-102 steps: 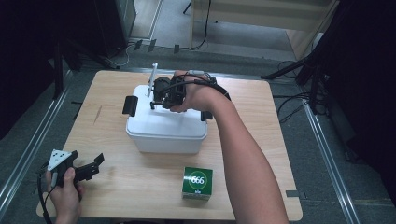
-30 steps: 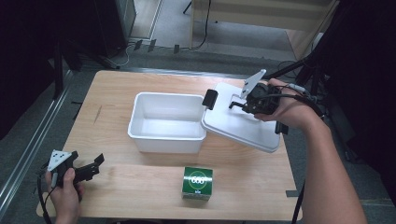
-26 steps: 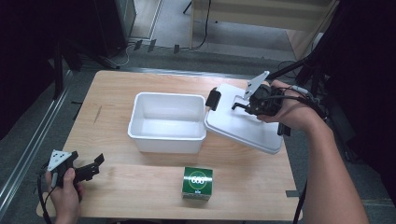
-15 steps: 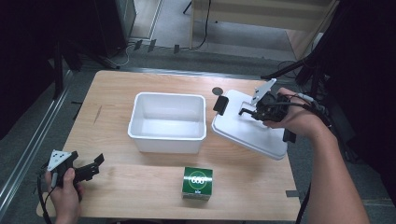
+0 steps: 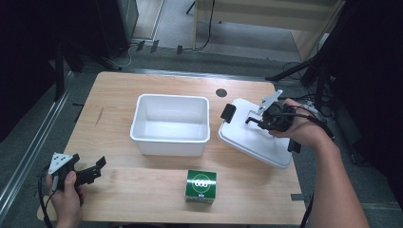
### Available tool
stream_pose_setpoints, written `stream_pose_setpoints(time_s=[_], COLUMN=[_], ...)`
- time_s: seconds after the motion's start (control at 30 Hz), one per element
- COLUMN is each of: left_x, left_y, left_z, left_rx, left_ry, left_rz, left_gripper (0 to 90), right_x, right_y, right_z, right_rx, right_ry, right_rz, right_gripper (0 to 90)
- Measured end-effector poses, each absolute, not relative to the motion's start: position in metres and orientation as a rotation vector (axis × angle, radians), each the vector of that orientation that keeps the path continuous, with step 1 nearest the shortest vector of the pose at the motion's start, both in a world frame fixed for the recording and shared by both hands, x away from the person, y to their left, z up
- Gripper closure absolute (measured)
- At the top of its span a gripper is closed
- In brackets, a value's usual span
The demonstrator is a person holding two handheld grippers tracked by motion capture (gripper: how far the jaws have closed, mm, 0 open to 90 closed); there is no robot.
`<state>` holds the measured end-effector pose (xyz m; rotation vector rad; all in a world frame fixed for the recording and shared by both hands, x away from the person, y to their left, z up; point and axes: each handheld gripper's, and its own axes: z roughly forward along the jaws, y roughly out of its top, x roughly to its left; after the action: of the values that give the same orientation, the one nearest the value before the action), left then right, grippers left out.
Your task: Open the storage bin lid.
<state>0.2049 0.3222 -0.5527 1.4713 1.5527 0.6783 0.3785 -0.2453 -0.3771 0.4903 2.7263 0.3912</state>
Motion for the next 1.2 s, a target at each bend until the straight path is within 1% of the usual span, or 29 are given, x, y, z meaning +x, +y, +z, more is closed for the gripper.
stream_pose_setpoints(time_s=[0.27, 0.8, 1.2], left_x=[0.205, 0.204, 0.204], left_y=[0.322, 0.322, 0.322], left_z=[-0.553, -0.552, -0.553], left_rx=[1.471, 1.479, 1.468], left_ry=[1.554, 1.554, 1.557], left_rz=[0.679, 0.680, 0.684], left_gripper=[0.0, 0.0, 0.0], right_x=[0.381, 0.380, 0.379], right_y=[-0.249, -0.245, -0.239], right_z=[-0.400, -0.443, -0.459], right_rx=[0.519, 0.546, 0.557], right_ry=[2.735, 2.743, 2.740], right_rz=[0.389, 0.394, 0.376], right_gripper=[85.4, 85.4, 85.4])
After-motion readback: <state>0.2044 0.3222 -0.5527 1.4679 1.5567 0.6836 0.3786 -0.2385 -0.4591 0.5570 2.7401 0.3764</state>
